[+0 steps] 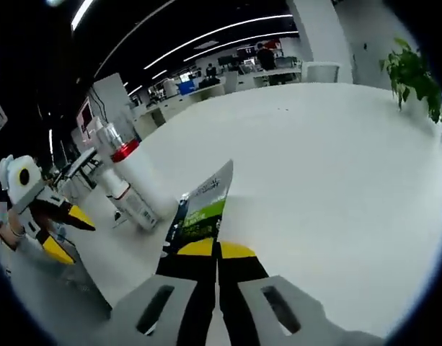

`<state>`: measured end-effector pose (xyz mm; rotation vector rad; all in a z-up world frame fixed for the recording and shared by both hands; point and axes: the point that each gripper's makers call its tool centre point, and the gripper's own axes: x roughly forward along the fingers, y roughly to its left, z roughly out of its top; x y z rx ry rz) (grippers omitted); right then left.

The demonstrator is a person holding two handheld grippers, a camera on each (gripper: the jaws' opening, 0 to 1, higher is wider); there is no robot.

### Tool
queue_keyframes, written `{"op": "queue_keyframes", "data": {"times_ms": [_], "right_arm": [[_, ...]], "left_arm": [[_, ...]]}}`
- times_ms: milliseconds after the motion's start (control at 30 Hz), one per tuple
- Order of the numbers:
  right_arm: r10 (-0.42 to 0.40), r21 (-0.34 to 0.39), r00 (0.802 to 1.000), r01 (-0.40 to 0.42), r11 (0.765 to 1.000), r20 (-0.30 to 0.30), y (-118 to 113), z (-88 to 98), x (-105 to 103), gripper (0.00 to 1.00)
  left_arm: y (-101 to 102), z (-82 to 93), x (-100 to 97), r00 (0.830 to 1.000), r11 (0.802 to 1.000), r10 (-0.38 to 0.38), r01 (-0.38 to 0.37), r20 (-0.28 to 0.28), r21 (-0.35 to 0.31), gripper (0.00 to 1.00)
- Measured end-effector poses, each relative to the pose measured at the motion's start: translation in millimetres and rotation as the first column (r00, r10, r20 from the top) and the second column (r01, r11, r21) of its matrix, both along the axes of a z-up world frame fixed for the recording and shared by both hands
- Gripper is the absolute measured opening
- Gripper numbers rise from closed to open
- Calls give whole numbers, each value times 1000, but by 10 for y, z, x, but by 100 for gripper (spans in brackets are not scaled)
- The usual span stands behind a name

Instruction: Arrange the skincare products in the storage area until every visible bottle or jar stands upright without overlapping.

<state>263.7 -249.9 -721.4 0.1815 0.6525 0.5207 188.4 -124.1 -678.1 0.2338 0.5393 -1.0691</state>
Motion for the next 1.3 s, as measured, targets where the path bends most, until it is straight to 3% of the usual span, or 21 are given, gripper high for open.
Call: {"op": "queue_keyframes", "data": {"times_ms": [100, 200, 233, 300, 333, 433, 500, 567, 733, 800, 900, 933, 967, 1000, 1100, 1200, 1300], "right_arm": [[-12, 49, 1000, 12, 999, -3, 24, 9, -44, 1], [-29, 88, 1000, 29, 996, -4, 34, 28, -66, 1], [-47, 114, 999, 48, 992, -17, 62, 44, -110, 1], [-57, 138, 998, 59, 989, -21, 85, 56, -142, 1], [-59, 143, 998, 62, 988, -23, 81, 49, -145, 1], [-75, 185, 997, 79, 980, -28, 92, 64, -137, 1], [-77, 197, 997, 81, 977, -29, 92, 72, -131, 1], [-75, 220, 997, 79, 972, -28, 140, 105, -129, 1], [-70, 267, 997, 76, 961, -30, 191, 160, -112, 1], [-72, 285, 997, 77, 956, -28, 204, 184, -116, 1], [-87, 341, 996, 91, 936, -25, 246, 243, -123, 1], [-94, 377, 995, 100, 921, -33, 273, 266, -130, 1], [-90, 396, 995, 98, 913, -38, 299, 275, -143, 1], [-95, 408, 995, 104, 907, -41, 310, 282, -143, 1], [-105, 412, 994, 112, 904, -40, 319, 294, -159, 1], [-111, 425, 993, 118, 897, -42, 316, 298, -197, 1], [-124, 458, 991, 135, 879, -54, 311, 298, -218, 1]], "left_arm": [[-208, 35, 44, 994, 999, -44, 43, 99, 10, 31], [-328, -30, 90, 995, 999, -44, 42, 93, 22, 32], [-392, -89, 131, 987, 994, -79, 67, 140, 85, 32], [-499, -160, 186, 972, 987, -111, 83, 209, 138, 33], [-529, -207, 214, 971, 986, -99, 67, 216, 150, 34], [-643, -391, 139, 989, 987, -96, 79, 112, 142, 32], [-686, -453, 139, 984, 981, -118, 95, 131, 166, 37], [-705, -515, 179, 967, 966, -151, 100, 205, 240, 39], [-828, -544, 190, 929, 955, -194, 105, 315, 278, 42], [-817, -532, 270, 911, 951, -177, 61, 373, 303, 46], [-787, -517, 376, 871, 936, -166, -9, 463, 352, 46], [-802, -505, 384, 843, 929, -188, -14, 504, 369, 48], [-819, -511, 386, 827, 926, -200, -17, 525, 378, 51], [-824, -523, 394, 820, 921, -207, -20, 534, 389, 52], [-806, -487, 438, 802, 917, -208, -40, 560, 397, 45], [-785, -477, 447, 814, 918, -210, -26, 541, 395, 42], [-777, -490, 434, 805, 911, -230, -19, 547, 411, 39]]}}
